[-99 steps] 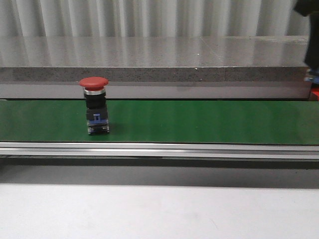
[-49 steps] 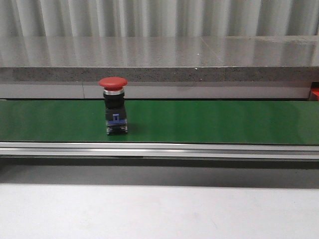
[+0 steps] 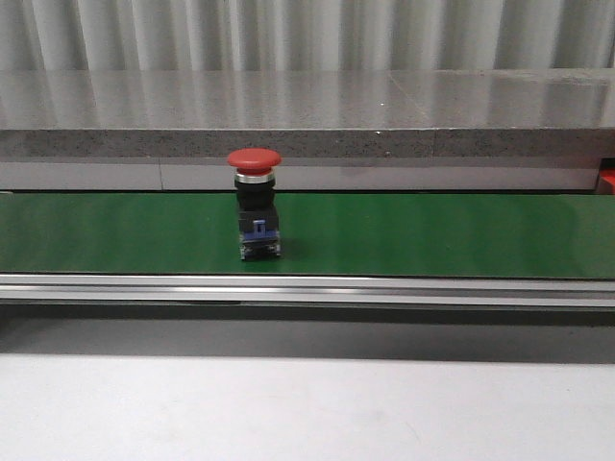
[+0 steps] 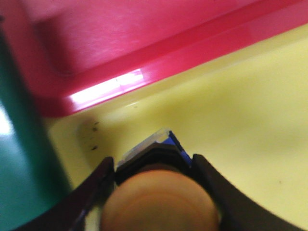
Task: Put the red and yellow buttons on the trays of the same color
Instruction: 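Carry the yellow button to the yellow tray and open the right gripper, then grasp the red button arriving at the belt end with the right gripper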
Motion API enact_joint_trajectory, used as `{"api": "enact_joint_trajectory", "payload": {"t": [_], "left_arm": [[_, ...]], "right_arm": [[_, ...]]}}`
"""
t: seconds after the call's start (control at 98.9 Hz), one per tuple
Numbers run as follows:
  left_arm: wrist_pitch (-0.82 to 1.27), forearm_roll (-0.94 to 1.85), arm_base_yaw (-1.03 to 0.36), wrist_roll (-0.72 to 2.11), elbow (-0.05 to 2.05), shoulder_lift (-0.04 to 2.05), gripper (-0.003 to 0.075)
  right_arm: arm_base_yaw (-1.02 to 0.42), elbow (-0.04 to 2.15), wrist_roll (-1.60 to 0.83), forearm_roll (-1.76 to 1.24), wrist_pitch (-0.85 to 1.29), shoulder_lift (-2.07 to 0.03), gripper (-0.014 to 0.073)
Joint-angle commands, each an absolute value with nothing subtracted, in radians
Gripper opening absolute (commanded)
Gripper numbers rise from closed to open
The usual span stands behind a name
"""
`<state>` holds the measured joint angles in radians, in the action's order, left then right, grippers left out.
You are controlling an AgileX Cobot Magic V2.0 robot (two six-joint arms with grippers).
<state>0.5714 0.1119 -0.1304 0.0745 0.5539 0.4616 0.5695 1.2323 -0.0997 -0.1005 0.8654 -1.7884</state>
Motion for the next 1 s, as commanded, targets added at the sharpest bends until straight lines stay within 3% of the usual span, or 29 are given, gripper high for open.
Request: {"api": "enact_joint_trajectory", "payload": {"t": [0.0,0.273,0.344,0.475,0.546,0.991], "left_arm": [[0.491,0.125,-0.134,0.073,0.581,0.466,-0.0006],[0.491,0.125,-0.134,0.073,0.581,0.466,-0.0006],[0.491,0.125,-0.134,0.073,0.581,0.466,-0.0006],[0.491,0.125,-0.134,0.073,0.581,0.466,-0.0006],[0.491,0.125,-0.134,0.073,0.581,0.466,-0.0006],[0.491,0.125,-0.134,0.073,0.581,0.466,-0.0005]], "right_arm": [[0.581,1.253,-0.097,-0.094,0.819,-1.772,0.0142],[0.579,1.253,-0.094,-0.106,0.799,-1.818,0.0161],[0.579,1.253,-0.094,-0.106,0.801,-1.822,0.0236],[0.579,1.253,-0.094,-0.106,0.799,-1.816,0.0468],[0.579,1.253,-0.094,-0.106,0.794,-1.802,0.0531],[0.542,1.253,-0.101,-0.106,0.819,-1.485,0.0496]]}}
